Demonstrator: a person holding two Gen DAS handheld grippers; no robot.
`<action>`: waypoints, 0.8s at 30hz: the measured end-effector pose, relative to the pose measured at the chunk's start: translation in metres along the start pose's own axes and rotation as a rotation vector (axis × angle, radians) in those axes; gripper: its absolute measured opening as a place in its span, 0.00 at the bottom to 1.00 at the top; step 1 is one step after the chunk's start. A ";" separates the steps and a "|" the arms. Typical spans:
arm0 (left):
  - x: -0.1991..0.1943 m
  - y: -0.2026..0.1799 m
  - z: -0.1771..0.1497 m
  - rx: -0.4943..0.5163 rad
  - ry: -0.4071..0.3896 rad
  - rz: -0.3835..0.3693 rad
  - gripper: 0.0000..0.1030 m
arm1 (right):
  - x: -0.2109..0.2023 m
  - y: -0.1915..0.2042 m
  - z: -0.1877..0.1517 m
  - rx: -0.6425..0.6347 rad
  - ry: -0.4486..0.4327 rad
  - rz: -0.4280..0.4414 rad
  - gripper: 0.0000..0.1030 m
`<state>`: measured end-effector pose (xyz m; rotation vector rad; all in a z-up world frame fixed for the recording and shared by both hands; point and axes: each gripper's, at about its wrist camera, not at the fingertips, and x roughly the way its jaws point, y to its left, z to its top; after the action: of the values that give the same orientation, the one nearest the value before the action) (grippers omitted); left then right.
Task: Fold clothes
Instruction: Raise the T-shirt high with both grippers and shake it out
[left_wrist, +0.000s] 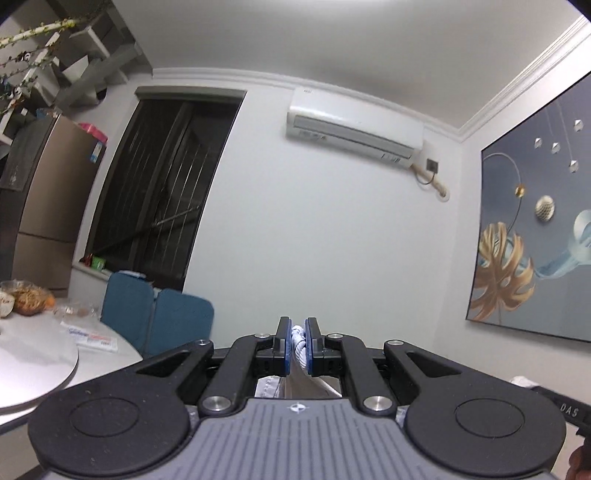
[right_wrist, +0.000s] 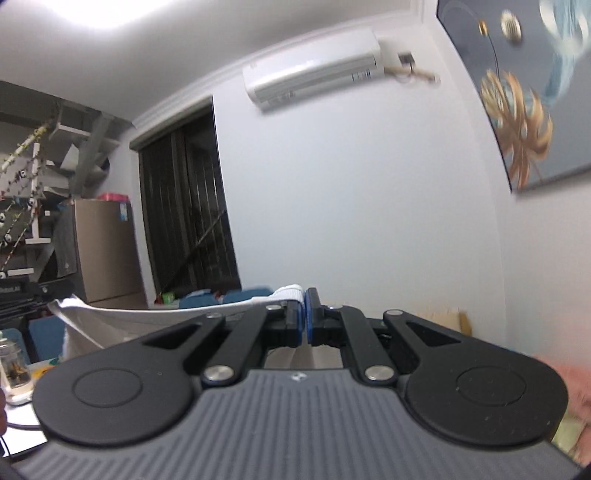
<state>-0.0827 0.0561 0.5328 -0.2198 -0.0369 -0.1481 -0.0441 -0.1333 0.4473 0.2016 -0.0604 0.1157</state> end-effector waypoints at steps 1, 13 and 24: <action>-0.002 -0.002 0.005 0.001 -0.008 -0.011 0.08 | -0.003 0.001 0.004 -0.005 -0.014 0.001 0.05; 0.082 0.023 -0.042 -0.004 0.011 -0.115 0.07 | 0.013 -0.016 -0.018 -0.012 -0.070 0.010 0.05; 0.333 0.081 -0.279 -0.018 0.175 -0.017 0.07 | 0.243 -0.126 -0.214 0.072 0.169 -0.149 0.05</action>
<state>0.2640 0.0253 0.2606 -0.2242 0.1367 -0.1843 0.2221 -0.1859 0.2306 0.2664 0.1266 -0.0138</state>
